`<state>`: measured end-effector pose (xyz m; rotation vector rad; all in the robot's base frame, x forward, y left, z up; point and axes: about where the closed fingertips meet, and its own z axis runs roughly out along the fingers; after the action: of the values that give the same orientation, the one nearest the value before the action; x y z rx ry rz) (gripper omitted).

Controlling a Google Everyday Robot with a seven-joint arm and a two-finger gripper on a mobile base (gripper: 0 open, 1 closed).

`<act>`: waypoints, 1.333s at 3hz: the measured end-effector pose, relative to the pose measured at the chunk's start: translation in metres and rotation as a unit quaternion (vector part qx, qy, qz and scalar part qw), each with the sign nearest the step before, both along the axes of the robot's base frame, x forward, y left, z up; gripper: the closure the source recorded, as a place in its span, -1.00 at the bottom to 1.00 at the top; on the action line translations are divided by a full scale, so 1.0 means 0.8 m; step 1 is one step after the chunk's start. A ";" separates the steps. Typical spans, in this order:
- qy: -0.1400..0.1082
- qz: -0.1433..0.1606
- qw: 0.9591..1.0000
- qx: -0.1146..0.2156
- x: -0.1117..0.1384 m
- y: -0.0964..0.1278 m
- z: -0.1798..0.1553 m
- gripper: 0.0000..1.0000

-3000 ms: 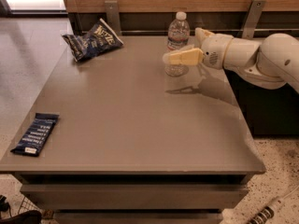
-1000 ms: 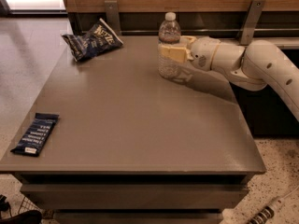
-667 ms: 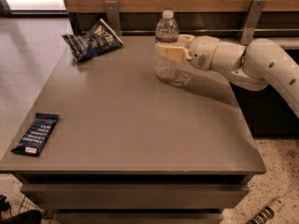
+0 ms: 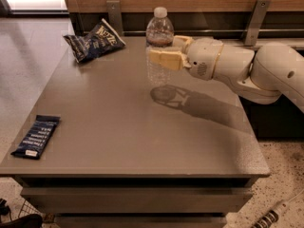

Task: Move water bottle near rxbar blueberry

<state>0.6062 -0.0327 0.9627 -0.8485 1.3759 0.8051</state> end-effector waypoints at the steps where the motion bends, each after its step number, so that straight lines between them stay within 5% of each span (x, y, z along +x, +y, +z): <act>1: -0.005 0.005 1.000 -0.009 -0.044 0.025 0.006 1.00; 2: 0.006 0.029 0.999 -0.020 -0.094 0.068 -0.011 1.00; 3: 0.017 0.085 0.996 -0.019 -0.146 0.125 -0.038 1.00; 4: 0.017 0.126 0.992 -0.010 -0.170 0.159 -0.050 1.00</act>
Offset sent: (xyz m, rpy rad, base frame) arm -0.1315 0.1016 -0.0357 -0.0671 0.0546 0.1328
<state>0.4704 0.0944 0.9230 -1.0431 1.3243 1.0044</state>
